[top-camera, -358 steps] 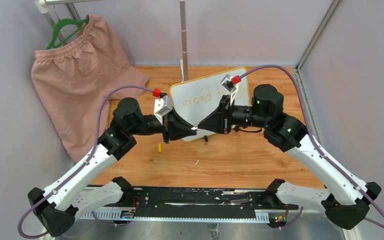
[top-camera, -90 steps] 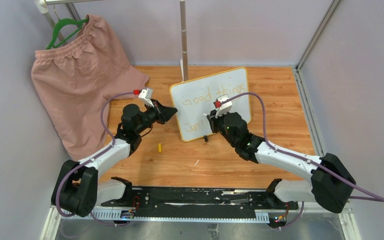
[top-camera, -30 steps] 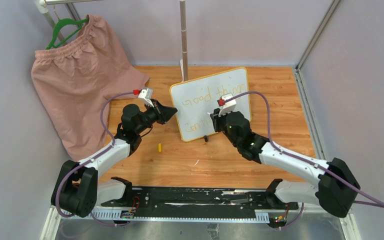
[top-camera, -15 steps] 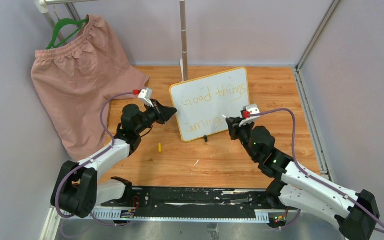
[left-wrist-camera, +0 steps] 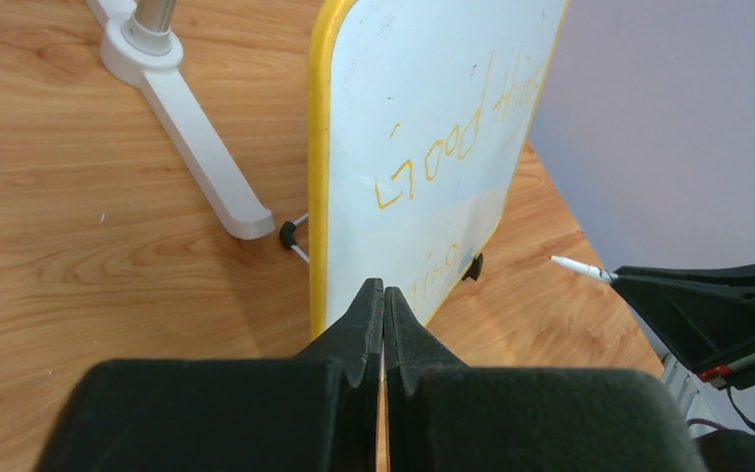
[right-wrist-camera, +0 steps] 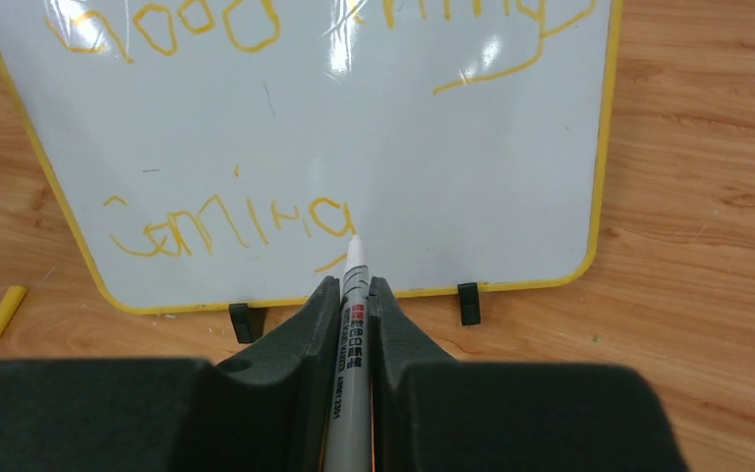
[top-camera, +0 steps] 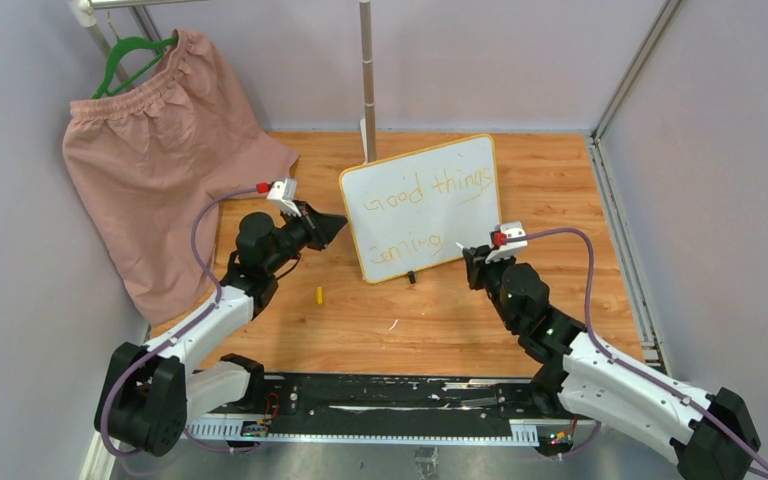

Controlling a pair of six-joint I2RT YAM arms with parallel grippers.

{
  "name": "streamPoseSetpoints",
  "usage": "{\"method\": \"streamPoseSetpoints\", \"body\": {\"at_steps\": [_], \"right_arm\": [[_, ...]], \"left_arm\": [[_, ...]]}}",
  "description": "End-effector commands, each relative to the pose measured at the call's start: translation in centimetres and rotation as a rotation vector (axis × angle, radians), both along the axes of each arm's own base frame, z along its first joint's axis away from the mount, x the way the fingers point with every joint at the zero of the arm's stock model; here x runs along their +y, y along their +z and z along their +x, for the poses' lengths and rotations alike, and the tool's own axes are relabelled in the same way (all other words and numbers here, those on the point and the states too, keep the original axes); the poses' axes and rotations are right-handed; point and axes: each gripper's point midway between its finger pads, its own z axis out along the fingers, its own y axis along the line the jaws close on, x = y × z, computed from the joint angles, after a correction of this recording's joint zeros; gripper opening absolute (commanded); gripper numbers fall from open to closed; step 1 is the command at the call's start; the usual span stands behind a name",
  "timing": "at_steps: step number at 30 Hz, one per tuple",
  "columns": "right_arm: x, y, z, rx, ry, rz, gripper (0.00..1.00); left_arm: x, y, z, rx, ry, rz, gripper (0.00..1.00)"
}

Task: Write a sentence on the whiteboard

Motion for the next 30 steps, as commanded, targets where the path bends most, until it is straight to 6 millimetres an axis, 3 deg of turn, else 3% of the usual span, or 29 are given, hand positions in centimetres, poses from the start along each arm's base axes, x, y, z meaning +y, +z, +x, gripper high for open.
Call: {"method": "streamPoseSetpoints", "body": {"at_steps": [1, 20, 30], "right_arm": [[-0.4, 0.5, 1.0, -0.001, -0.045, 0.100, 0.00], [1.0, -2.2, 2.7, 0.062, -0.018, 0.041, 0.00], [0.4, -3.0, 3.6, 0.061, -0.076, 0.030, 0.00]], "left_arm": [[0.8, -0.5, 0.3, 0.007, 0.035, 0.016, 0.00], [0.2, -1.4, 0.2, 0.050, 0.010, -0.005, 0.00], [0.1, -1.9, 0.2, 0.062, 0.004, 0.000, 0.00]]}}
